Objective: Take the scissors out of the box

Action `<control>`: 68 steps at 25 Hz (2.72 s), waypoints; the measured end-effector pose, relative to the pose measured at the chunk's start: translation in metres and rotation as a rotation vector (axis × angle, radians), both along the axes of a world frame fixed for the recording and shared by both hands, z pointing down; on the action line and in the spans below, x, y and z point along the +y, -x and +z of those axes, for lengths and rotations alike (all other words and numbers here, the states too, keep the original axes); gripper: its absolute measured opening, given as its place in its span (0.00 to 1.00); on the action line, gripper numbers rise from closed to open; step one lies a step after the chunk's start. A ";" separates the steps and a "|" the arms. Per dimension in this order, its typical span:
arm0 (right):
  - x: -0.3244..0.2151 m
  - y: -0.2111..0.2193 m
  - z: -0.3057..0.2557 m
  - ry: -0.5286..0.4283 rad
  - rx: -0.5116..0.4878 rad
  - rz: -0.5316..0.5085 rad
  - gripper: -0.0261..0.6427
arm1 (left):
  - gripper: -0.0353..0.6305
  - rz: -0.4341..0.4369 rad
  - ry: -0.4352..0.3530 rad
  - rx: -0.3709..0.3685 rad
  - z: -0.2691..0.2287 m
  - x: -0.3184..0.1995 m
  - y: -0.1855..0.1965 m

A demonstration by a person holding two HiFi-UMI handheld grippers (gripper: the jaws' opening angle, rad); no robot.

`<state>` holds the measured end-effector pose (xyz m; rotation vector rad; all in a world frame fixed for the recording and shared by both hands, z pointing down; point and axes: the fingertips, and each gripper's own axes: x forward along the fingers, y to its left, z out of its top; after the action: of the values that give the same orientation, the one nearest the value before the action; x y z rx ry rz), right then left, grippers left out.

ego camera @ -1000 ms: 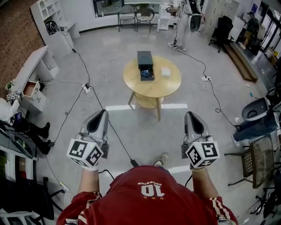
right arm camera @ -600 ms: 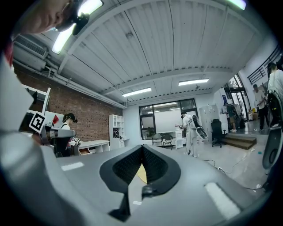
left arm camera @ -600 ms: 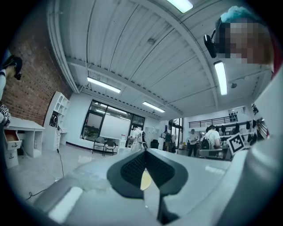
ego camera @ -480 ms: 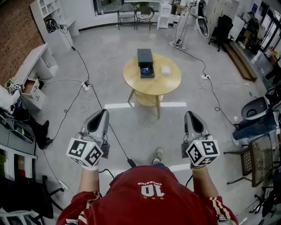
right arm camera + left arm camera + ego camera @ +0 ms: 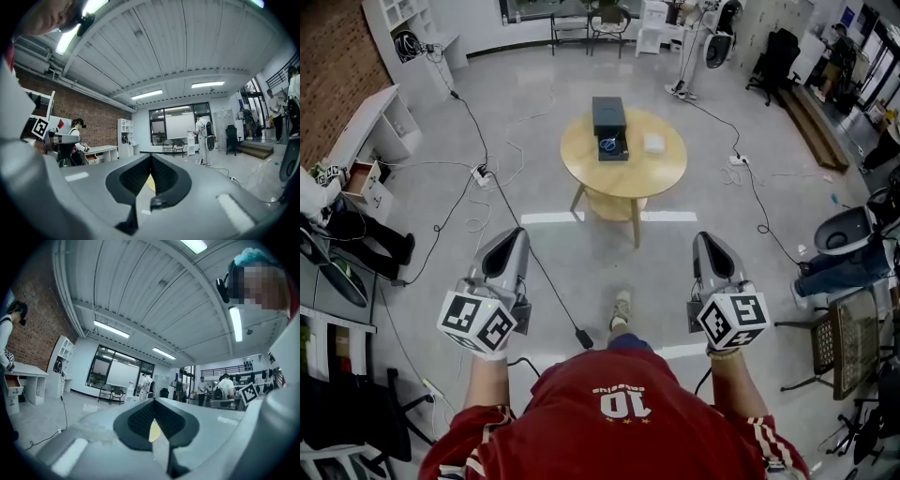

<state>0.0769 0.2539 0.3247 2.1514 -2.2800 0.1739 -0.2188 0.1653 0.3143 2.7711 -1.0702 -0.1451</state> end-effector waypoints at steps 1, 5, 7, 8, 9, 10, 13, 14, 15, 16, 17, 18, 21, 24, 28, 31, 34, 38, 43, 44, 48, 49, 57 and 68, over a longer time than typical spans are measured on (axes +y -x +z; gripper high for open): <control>-0.004 -0.001 0.001 0.002 -0.003 -0.001 0.04 | 0.06 -0.001 0.000 -0.005 0.001 -0.003 -0.001; -0.028 -0.009 0.008 0.013 -0.015 -0.012 0.04 | 0.06 -0.011 0.007 -0.014 0.003 -0.022 -0.007; -0.042 -0.012 0.012 0.016 -0.021 -0.022 0.04 | 0.06 -0.016 0.012 -0.022 0.006 -0.036 -0.009; -0.049 -0.014 0.013 0.018 -0.023 -0.026 0.04 | 0.06 -0.018 0.012 -0.025 0.007 -0.043 -0.010; -0.057 -0.016 0.015 0.020 -0.024 -0.029 0.04 | 0.06 -0.021 0.011 -0.027 0.007 -0.051 -0.011; -0.065 -0.018 0.016 0.021 -0.024 -0.032 0.04 | 0.06 -0.024 0.006 -0.029 0.006 -0.058 -0.013; -0.092 -0.022 0.017 0.015 -0.025 -0.043 0.04 | 0.06 -0.027 -0.013 -0.040 0.004 -0.080 -0.019; -0.101 -0.024 0.016 0.012 -0.026 -0.048 0.04 | 0.06 -0.027 -0.015 -0.040 0.005 -0.088 -0.022; -0.110 -0.025 0.016 0.010 -0.026 -0.052 0.04 | 0.06 -0.027 -0.014 -0.040 0.005 -0.096 -0.025; -0.120 -0.027 0.015 0.009 -0.026 -0.057 0.04 | 0.06 -0.029 -0.012 -0.040 0.006 -0.104 -0.028; -0.129 -0.029 0.014 0.009 -0.026 -0.062 0.04 | 0.06 -0.031 -0.010 -0.040 0.006 -0.112 -0.031; -0.139 -0.032 0.014 0.009 -0.026 -0.066 0.04 | 0.06 -0.034 -0.009 -0.040 0.006 -0.121 -0.034; -0.170 -0.046 0.013 0.010 -0.027 -0.077 0.04 | 0.06 -0.043 -0.004 -0.037 0.005 -0.149 -0.046; -0.201 -0.057 0.014 0.016 -0.027 -0.093 0.04 | 0.06 -0.064 0.001 -0.038 0.006 -0.176 -0.053; -0.247 -0.068 0.019 0.032 -0.031 -0.132 0.04 | 0.06 -0.101 0.010 -0.046 0.009 -0.214 -0.062; -0.281 -0.076 0.019 0.037 -0.031 -0.164 0.04 | 0.06 -0.123 0.025 -0.042 0.010 -0.240 -0.074; -0.308 -0.089 0.020 0.041 -0.034 -0.191 0.04 | 0.06 -0.137 0.036 -0.049 0.010 -0.262 -0.093; -0.338 -0.111 0.026 0.048 -0.049 -0.219 0.04 | 0.06 -0.147 0.026 -0.060 0.006 -0.286 -0.119; -0.371 -0.134 0.030 0.051 -0.068 -0.244 0.04 | 0.06 -0.158 0.020 -0.077 0.003 -0.311 -0.146; -0.376 -0.138 0.032 0.055 -0.070 -0.249 0.04 | 0.06 -0.158 0.018 -0.084 0.002 -0.314 -0.150; -0.392 -0.150 0.041 0.074 -0.086 -0.271 0.04 | 0.06 -0.154 0.014 -0.091 0.001 -0.326 -0.165; -0.394 -0.152 0.043 0.076 -0.091 -0.277 0.04 | 0.06 -0.157 0.015 -0.091 0.001 -0.328 -0.168; -0.411 -0.147 0.051 0.100 -0.106 -0.314 0.04 | 0.06 -0.170 0.028 -0.096 0.005 -0.339 -0.169; -0.443 -0.128 0.068 0.129 -0.123 -0.322 0.04 | 0.06 -0.125 0.022 -0.071 0.014 -0.380 -0.166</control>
<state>0.2051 -0.1889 0.3922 1.7297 -2.5610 0.4462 -0.0530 -0.2148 0.3284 2.7082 -1.2551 -0.0503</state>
